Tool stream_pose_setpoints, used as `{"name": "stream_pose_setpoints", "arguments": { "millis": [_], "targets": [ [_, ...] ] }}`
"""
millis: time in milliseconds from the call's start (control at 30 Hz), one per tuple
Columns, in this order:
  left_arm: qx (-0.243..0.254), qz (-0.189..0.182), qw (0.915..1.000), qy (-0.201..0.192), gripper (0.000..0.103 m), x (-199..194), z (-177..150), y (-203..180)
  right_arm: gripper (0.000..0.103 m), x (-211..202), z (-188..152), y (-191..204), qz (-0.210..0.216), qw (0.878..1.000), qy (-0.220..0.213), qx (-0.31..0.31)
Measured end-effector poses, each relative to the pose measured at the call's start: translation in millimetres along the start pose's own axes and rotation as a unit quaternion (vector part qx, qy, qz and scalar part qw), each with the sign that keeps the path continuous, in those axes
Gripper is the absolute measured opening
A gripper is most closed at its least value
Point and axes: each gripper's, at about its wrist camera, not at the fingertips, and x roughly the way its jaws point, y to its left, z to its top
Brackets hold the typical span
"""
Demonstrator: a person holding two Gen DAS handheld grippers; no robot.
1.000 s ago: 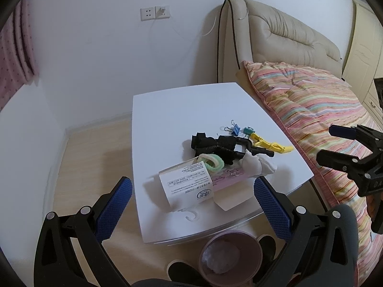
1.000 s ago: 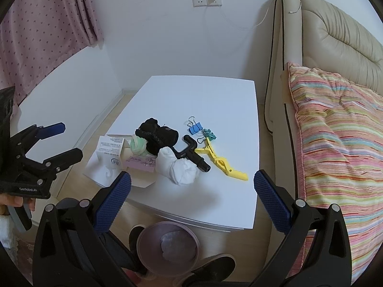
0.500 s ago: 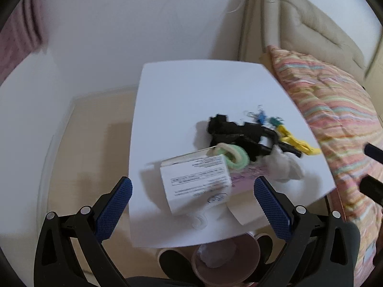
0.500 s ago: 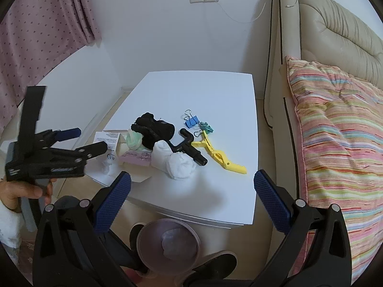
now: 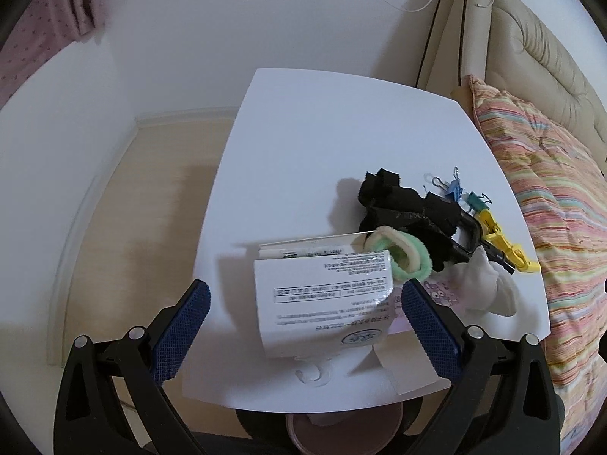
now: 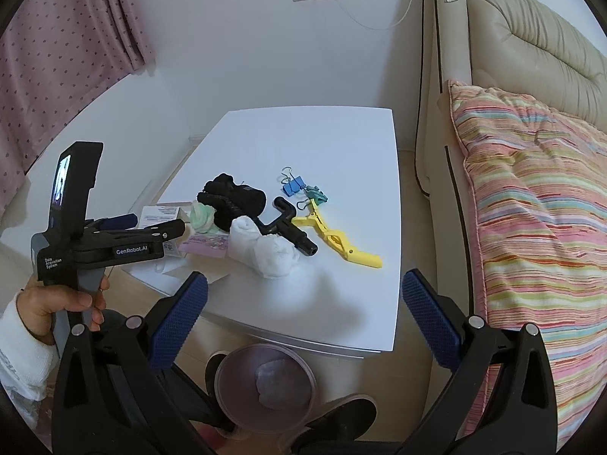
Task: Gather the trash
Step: 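Grasp the white paper receipt with the left gripper and lift it, then grasp the white tissue ball with the right gripper while the left gripper holds the receipt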
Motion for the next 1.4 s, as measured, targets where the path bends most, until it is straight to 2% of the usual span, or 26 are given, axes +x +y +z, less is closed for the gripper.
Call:
{"name": "stream_pose_setpoints", "arguments": {
  "millis": [133, 200, 233, 700, 1033, 1267, 1300, 1367, 1400],
  "targets": [
    [0.001, -0.01, 0.9999, 0.005, 0.075, 3, 2, -1, 0.1, 1, 0, -1, 0.0, 1.0, 0.001, 0.001],
    [0.003, -0.012, 0.9999, 0.004, 0.064, 2, 2, -1, 0.1, 1, 0, -1, 0.0, 1.0, 0.001, 0.002],
    [0.004, -0.013, 0.9999, 0.004, 0.063, 2, 2, -1, 0.1, 1, 0, -1, 0.0, 1.0, 0.001, 0.002],
    [0.035, -0.023, 0.9984, -0.038, 0.063, -26, 4, 7, 0.1, 11, 2, 5, 0.002, 1.0, 0.013, -0.013],
    [0.059, -0.048, 0.9953, -0.059, 0.063, -51, 5, 10, 0.1, 41, 14, 24, -0.001, 0.994, 0.042, -0.1],
    [0.07, -0.058, 0.9938, -0.065, 0.063, -59, 2, 11, 0.1, 68, 20, 30, 0.015, 0.988, 0.068, -0.139],
    [0.07, -0.058, 0.9937, -0.066, 0.063, -59, 2, 11, 0.099, 72, 20, 31, 0.015, 0.986, 0.073, -0.147],
    [0.072, -0.058, 0.9935, -0.067, 0.063, -60, 1, 12, 0.091, 78, 20, 34, 0.019, 0.985, 0.077, -0.156],
    [0.072, -0.057, 0.9934, -0.068, 0.063, -61, 1, 12, 0.08, 81, 20, 35, 0.022, 0.983, 0.084, -0.162]
  ]
}}
